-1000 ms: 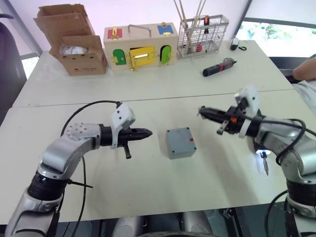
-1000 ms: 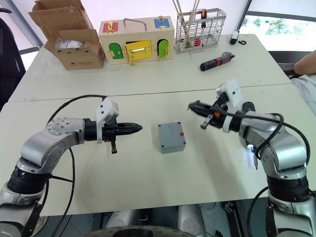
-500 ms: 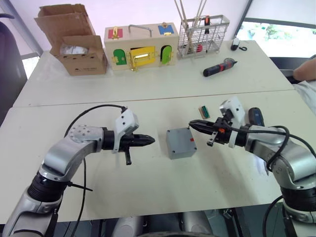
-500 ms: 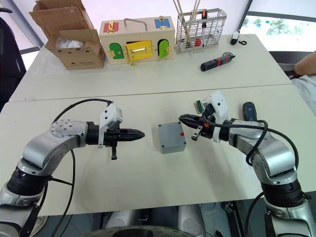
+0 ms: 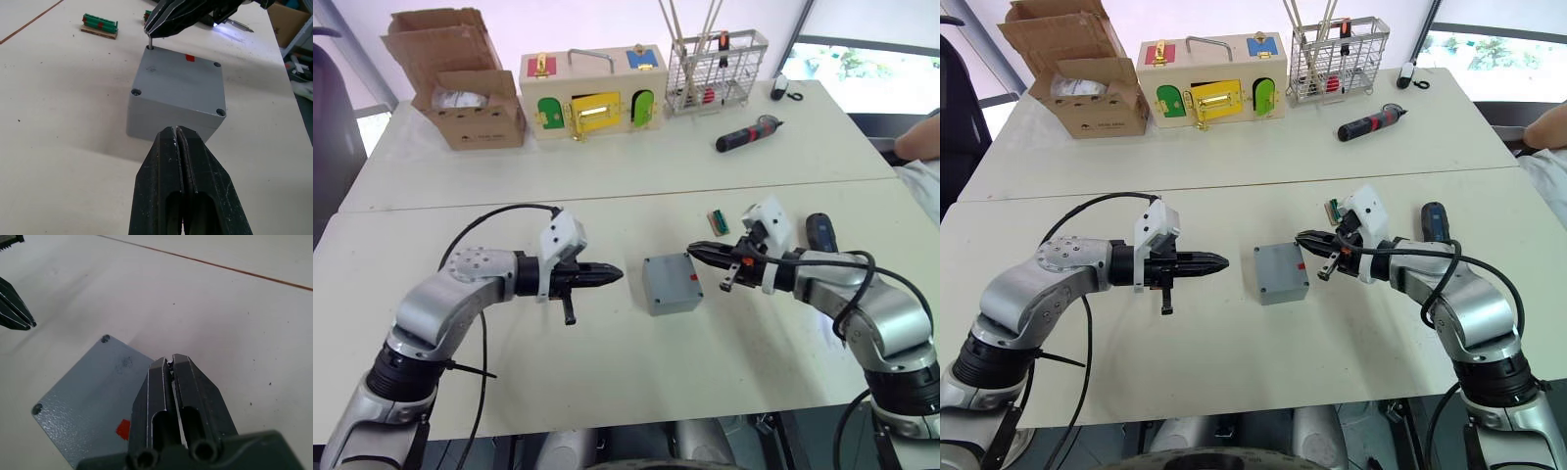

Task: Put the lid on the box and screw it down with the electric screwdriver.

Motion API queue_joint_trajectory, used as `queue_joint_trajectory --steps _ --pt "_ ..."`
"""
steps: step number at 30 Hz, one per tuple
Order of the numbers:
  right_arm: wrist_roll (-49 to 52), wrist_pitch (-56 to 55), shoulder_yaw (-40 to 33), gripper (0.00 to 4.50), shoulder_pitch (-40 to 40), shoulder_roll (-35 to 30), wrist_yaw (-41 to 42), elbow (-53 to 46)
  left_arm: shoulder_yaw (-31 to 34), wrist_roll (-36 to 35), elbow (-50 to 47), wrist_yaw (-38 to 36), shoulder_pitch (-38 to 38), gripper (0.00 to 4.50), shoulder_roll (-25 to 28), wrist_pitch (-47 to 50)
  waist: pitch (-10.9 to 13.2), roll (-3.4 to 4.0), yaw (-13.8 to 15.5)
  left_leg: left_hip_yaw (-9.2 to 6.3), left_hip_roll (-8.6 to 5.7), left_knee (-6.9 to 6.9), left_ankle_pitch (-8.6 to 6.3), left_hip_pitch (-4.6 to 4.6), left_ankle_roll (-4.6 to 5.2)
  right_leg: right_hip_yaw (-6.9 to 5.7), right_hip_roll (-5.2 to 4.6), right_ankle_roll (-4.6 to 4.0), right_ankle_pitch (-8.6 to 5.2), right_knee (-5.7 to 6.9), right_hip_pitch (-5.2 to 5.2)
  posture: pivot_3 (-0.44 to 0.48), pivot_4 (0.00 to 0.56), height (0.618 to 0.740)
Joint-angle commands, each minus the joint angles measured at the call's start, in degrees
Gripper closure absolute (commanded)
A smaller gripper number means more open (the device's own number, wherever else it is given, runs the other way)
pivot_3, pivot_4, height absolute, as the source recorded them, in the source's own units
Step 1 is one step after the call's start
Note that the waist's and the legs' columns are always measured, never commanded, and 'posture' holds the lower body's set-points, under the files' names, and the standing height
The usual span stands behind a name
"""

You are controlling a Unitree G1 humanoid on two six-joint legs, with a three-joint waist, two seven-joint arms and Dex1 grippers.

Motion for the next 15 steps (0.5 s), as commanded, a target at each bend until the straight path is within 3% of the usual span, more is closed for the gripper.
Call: queue_joint_trajectory --steps 1,4,7,11,15 --pt "-0.6 -1.0 0.1 4.44 -1.0 -0.1 0.3 -0.4 1.9 -1.3 -1.7 0.3 -0.2 4.50 0.0 0.0 0.0 0.00 0.0 0.00 0.00 0.00 0.00 0.00 0.00 0.00 0.00 0.00 0.00 0.00 0.00 0.000 0.150 0.737" --pt "-1.4 -1.5 0.5 4.44 -1.3 0.2 -0.1 0.0 2.1 -1.8 -1.9 0.5 -0.2 4.50 -0.1 0.2 0.0 0.00 0.0 0.00 0.00 0.00 0.00 0.00 0.00 0.00 0.00 0.00 0.00 0.00 0.00 0.000 0.150 0.737" --pt "-2.2 -2.3 0.5 3.23 -1.6 0.1 0.0 0.3 2.0 -1.8 -1.4 0.3 -0.3 4.50 0.0 -0.1 0.0 0.00 0.0 0.00 0.00 0.00 0.00 0.00 0.00 0.00 0.00 0.00 0.00 0.00 0.00 0.000 0.150 0.737" --pt "-1.9 -1.4 -1.0 1.16 -2.8 -0.9 0.3 -0.1 2.3 -2.7 0.6 0.0 -1.8 4.50 -1.4 -0.8 0.0 0.00 0.0 0.00 0.00 0.00 0.00 0.00 0.00 0.00 0.00 0.00 0.00 0.00 0.00 0.000 0.150 0.737" --pt "5.0 7.0 -8.6 0.05 -5.1 -4.3 0.9 -2.8 0.9 -2.8 1.6 -1.7 -4.4 4.50 -2.8 -1.5 0.0 -0.02 0.3 0.00 -0.01 0.04 0.00 -0.01 0.00 -0.01 0.00 0.00 0.00 0.00 0.00 0.000 0.150 0.737"
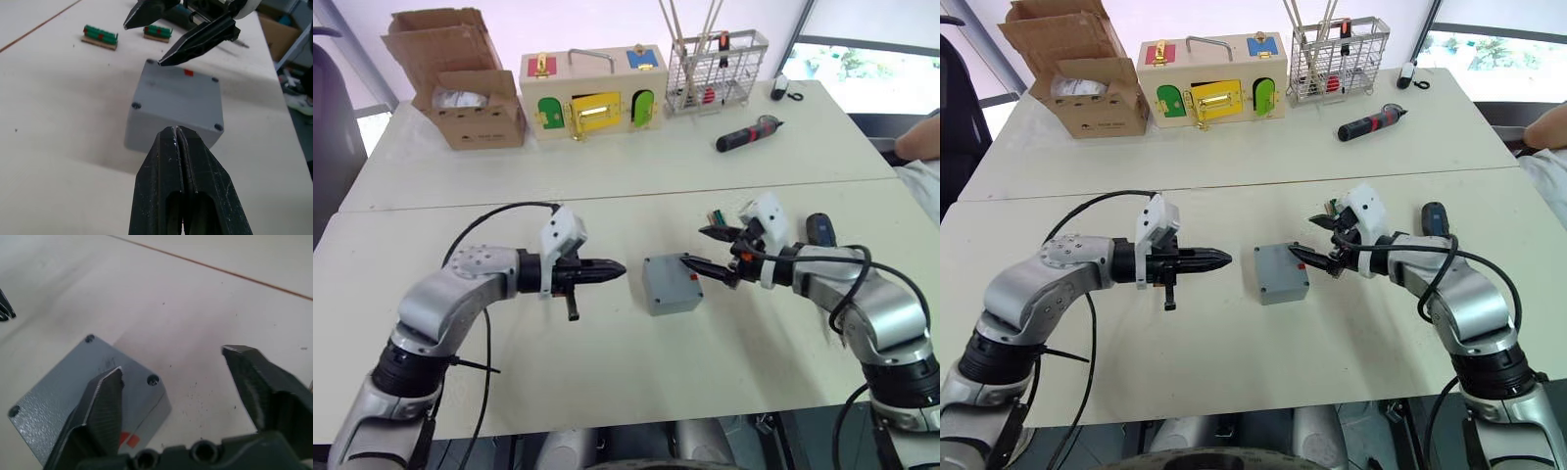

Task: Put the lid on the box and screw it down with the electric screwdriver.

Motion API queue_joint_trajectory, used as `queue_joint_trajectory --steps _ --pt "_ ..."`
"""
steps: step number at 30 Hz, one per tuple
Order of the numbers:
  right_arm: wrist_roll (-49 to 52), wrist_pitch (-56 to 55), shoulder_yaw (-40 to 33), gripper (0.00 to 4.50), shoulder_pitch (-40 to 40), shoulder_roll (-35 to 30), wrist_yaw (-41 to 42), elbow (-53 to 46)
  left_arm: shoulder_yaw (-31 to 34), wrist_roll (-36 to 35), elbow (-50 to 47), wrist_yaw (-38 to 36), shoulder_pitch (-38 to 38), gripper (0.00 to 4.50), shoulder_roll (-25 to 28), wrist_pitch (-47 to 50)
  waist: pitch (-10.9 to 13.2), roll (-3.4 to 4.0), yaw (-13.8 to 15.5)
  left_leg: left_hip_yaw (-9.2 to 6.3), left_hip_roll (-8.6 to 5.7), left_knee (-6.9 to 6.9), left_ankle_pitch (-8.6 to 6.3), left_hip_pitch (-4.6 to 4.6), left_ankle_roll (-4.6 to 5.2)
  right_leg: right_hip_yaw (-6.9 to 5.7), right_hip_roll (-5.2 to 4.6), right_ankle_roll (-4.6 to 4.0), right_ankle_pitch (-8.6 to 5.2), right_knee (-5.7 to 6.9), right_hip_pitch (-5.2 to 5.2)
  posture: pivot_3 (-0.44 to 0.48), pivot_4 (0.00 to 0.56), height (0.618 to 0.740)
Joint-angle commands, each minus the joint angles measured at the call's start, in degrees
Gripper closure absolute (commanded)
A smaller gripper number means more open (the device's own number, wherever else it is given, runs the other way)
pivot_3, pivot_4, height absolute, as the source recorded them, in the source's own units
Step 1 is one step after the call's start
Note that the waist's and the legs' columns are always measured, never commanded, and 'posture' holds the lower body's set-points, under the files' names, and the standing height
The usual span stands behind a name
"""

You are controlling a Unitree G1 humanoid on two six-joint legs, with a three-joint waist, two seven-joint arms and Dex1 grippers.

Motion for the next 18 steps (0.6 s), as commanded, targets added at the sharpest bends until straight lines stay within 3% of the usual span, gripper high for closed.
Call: queue_joint_trajectory --steps 1,4,8,13,18 --pt "6.9 7.1 -9.6 0.05 -2.4 -4.7 1.5 -3.9 -0.1 -0.2 -0.3 -2.1 -3.0 4.50 -0.3 -2.0 0.0 0.00 0.3 0.00 0.00 0.01 0.00 -0.01 0.00 0.00 0.00 0.00 0.00 0.00 0.00 0.000 0.150 0.737" --pt "12.5 15.8 -18.9 0.05 -2.5 -14.8 6.2 -1.3 -3.0 1.5 1.2 -5.0 -6.0 4.50 -1.0 -4.3 0.0 0.00 1.0 0.00 -0.02 0.00 -0.01 -0.01 0.02 -0.01 -0.02 0.00 0.00 -0.06 0.02 0.000 0.150 0.737" --pt "10.0 19.4 -20.7 0.05 3.9 -30.0 13.1 5.9 -8.1 6.1 3.2 -9.4 -9.4 4.50 -1.8 -10.2 0.0 0.03 1.4 -0.01 0.02 0.00 -0.04 -0.04 0.08 -0.07 0.02 0.00 0.00 -0.55 0.28 0.000 0.150 0.737" --pt "10.2 26.1 -16.1 0.05 1.9 -36.1 13.8 14.3 -10.4 7.3 2.3 -11.5 -11.1 4.50 -3.7 -12.6 0.0 0.02 0.4 0.23 0.05 0.01 -0.07 -0.01 0.14 0.09 -0.02 0.00 0.00 -0.63 0.26 0.000 0.150 0.737" --pt "10.6 36.2 -8.2 0.05 -7.2 -34.6 12.8 23.5 -11.6 8.4 0.4 -11.3 -10.9 4.50 -5.1 -13.7 0.0 0.03 0.1 0.22 0.09 -0.03 -0.07 -0.02 0.13 0.09 -0.01 0.00 0.00 -0.62 0.21 0.000 0.150 0.737"
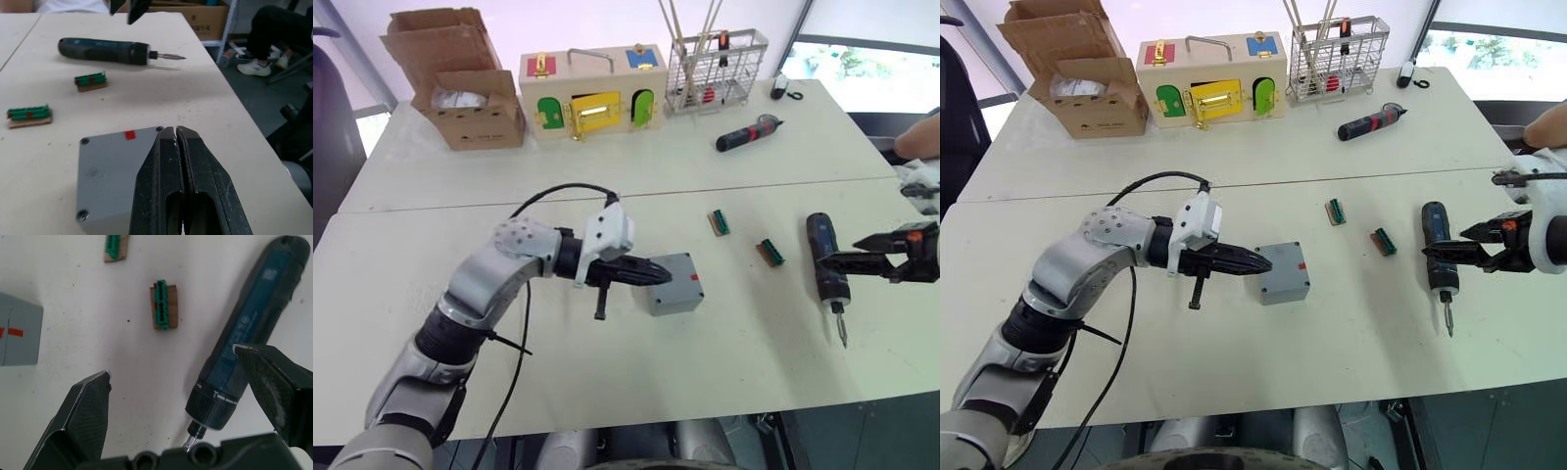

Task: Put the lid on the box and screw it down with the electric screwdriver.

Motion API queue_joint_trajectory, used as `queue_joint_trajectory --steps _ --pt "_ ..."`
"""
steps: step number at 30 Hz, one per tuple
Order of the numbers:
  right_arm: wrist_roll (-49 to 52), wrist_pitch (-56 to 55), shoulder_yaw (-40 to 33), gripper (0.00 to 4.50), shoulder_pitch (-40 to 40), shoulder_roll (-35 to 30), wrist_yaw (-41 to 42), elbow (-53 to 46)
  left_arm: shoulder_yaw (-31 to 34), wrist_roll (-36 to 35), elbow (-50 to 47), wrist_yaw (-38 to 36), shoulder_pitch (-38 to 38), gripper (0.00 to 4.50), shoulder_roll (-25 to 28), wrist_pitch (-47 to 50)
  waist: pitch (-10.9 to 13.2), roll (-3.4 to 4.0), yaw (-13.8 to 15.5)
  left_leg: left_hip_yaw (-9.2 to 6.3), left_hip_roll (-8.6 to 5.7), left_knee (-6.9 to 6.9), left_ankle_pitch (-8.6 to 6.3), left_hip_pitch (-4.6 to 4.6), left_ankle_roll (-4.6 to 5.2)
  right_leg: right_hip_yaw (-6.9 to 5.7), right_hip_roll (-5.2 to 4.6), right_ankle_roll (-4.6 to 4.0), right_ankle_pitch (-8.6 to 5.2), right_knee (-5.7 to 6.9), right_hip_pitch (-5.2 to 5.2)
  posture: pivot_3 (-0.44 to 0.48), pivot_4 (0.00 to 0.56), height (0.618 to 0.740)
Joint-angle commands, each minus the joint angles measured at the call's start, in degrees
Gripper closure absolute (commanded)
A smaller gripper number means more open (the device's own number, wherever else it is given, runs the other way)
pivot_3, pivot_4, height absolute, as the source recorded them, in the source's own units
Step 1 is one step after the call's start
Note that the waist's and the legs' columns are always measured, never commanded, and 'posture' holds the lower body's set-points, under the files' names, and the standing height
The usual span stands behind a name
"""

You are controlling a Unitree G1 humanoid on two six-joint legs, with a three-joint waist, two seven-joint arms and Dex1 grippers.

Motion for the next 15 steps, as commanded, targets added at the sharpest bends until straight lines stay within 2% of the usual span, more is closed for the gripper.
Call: queue_joint_trajectory --steps 1,7,15 --pt "-0.3 5.3 3.6 0.05 -5.3 0.7 -0.9 5.1 -0.4 1.0 -2.8 0.1 -0.5 4.50 -0.3 -1.4 0.0 0.00 0.0 0.00 0.00 -0.01 0.00 -0.01 0.00 0.00 0.00 0.00 0.00 -0.02 0.00 0.000 0.150 0.737" --pt "-6.7 4.5 18.7 0.05 -16.3 3.0 1.2 17.3 -1.7 3.5 -7.1 1.6 2.5 4.50 1.1 -1.3 0.0 0.02 -0.2 0.01 -0.04 -0.03 0.00 -0.01 0.00 0.01 -0.03 0.00 0.00 -0.05 -0.01 0.000 0.150 0.737" --pt "-14.7 1.3 35.1 0.05 -23.6 6.0 8.3 28.0 -0.8 3.6 -11.0 7.5 5.8 4.50 0.5 1.7 0.0 0.03 -0.2 0.01 -0.04 -0.12 0.00 -0.04 -0.01 -0.02 -0.03 0.00 0.00 -0.05 -0.10 0.000 0.150 0.737"
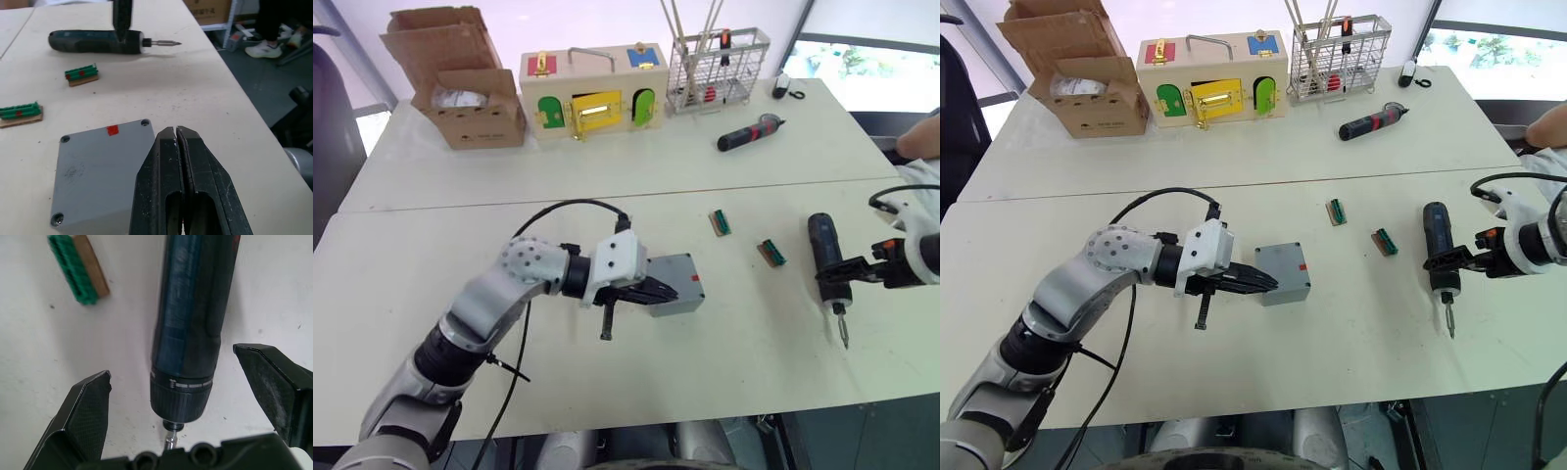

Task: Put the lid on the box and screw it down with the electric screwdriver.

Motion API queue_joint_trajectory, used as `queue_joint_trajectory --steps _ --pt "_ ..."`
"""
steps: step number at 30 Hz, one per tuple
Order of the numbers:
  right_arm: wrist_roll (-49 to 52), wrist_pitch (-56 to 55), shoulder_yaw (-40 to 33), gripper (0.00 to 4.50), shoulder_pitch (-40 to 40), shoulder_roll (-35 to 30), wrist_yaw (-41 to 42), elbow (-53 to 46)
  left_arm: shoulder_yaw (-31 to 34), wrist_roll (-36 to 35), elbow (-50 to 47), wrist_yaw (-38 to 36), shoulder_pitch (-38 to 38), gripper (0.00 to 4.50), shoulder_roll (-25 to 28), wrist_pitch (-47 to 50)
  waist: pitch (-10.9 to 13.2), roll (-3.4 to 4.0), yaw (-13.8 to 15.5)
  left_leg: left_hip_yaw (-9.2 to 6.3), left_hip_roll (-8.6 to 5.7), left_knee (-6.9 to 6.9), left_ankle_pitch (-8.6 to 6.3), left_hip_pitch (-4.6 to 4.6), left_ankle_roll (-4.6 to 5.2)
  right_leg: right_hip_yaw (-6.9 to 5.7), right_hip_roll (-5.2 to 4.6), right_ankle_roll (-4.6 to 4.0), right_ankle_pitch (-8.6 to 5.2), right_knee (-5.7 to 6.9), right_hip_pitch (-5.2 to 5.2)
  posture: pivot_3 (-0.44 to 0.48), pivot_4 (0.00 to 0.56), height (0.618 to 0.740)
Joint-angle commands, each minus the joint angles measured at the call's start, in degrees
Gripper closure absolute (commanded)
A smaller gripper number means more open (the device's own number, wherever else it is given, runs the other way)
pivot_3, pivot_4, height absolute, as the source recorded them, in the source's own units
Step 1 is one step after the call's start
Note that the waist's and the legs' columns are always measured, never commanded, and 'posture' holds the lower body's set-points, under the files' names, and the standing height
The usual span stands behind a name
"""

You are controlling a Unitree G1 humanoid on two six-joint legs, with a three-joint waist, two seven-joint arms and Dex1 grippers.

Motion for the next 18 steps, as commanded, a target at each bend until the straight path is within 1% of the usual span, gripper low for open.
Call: queue_joint_trajectory --steps 1,4,6,9,11,14,18 --pt "-4.8 -3.1 4.1 0.05 -2.8 2.5 1.7 5.1 1.4 -0.6 -3.9 2.8 0.9 4.50 -0.6 1.8 0.0 0.00 -0.1 0.00 0.00 0.00 0.00 0.00 0.00 0.00 0.00 0.00 0.00 0.00 0.00 0.000 0.150 0.737" --pt "-8.9 -6.3 6.3 0.05 -5.6 6.0 2.2 11.2 1.9 -1.3 -5.5 4.3 1.8 4.50 -0.5 3.5 0.0 -0.03 -0.1 -0.01 0.00 0.04 0.00 0.01 -0.01 0.00 0.02 0.00 0.00 0.01 0.04 0.000 0.150 0.737" --pt "-12.7 -11.2 8.6 0.05 -7.3 8.2 3.5 15.9 2.1 -1.6 -6.3 5.0 2.1 4.50 -0.3 4.3 -0.1 -0.13 -0.2 -0.01 0.00 0.07 0.00 0.03 -0.01 0.00 0.02 0.00 0.00 0.00 0.08 0.000 0.150 0.737" --pt "-18.2 -17.6 12.0 0.05 -9.5 10.3 7.4 21.8 2.0 -1.6 -6.8 5.9 1.9 4.50 -0.3 5.0 -0.2 -0.40 -0.3 -0.01 0.00 0.21 0.00 0.07 0.00 -0.01 0.05 0.00 0.00 0.00 0.22 0.000 0.150 0.737" --pt "-21.3 -20.6 14.5 0.05 -10.3 10.9 11.9 24.3 2.1 -1.6 -6.9 6.2 2.0 4.50 0.0 5.1 -0.3 -0.51 -0.3 -0.02 -0.01 0.34 -0.01 0.09 0.01 -0.02 0.05 0.00 0.01 -0.02 0.34 0.000 0.150 0.737" --pt "-25.4 -23.5 17.0 0.79 -10.5 11.4 17.1 26.2 2.2 -1.6 -7.3 6.9 2.4 4.50 0.3 5.2 -0.3 -0.53 0.1 -0.12 -0.07 0.53 -0.05 0.10 0.07 -0.05 0.04 0.00 0.01 -0.01 0.48 0.000 0.150 0.737" --pt "-29.4 -25.1 16.9 2.04 -10.9 13.3 19.9 29.5 2.2 -1.6 -7.9 8.6 3.2 4.50 0.0 5.8 -0.3 -0.55 0.1 -0.25 -0.08 0.44 -0.07 0.09 0.06 -0.11 0.04 -0.01 0.02 0.00 0.43 0.000 0.150 0.737"
